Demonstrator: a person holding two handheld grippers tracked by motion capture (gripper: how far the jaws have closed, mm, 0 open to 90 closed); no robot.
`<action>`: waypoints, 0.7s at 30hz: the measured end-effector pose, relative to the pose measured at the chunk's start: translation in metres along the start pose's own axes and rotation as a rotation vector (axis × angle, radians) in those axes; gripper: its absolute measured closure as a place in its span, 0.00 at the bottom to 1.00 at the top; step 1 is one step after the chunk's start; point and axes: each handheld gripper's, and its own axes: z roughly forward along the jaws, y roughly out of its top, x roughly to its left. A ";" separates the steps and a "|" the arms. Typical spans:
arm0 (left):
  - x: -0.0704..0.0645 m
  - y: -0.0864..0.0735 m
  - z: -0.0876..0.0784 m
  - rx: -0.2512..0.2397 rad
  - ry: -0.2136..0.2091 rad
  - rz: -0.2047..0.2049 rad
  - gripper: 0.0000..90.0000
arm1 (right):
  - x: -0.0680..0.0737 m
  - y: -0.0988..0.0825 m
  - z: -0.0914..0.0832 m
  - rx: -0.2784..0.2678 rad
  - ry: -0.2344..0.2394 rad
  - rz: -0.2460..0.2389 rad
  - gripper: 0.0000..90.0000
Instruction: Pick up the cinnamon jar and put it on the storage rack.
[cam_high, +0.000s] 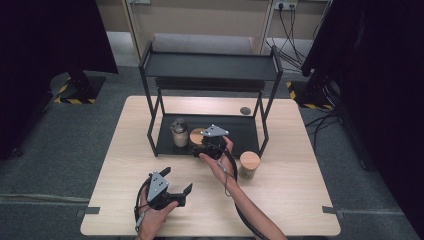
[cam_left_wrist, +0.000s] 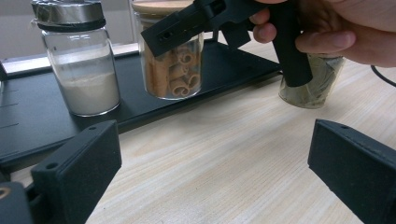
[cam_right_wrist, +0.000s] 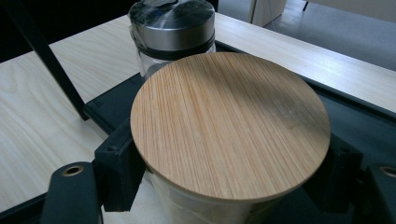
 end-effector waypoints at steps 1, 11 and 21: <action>0.000 0.000 0.000 0.000 0.000 -0.001 0.03 | 0.000 0.001 0.001 0.002 -0.003 0.000 0.29; 0.000 0.000 0.000 -0.002 -0.001 -0.001 0.03 | 0.001 0.005 0.009 0.008 -0.028 -0.001 0.29; 0.000 0.000 0.000 0.003 -0.002 0.001 0.03 | -0.004 0.007 0.014 0.006 -0.043 0.017 0.29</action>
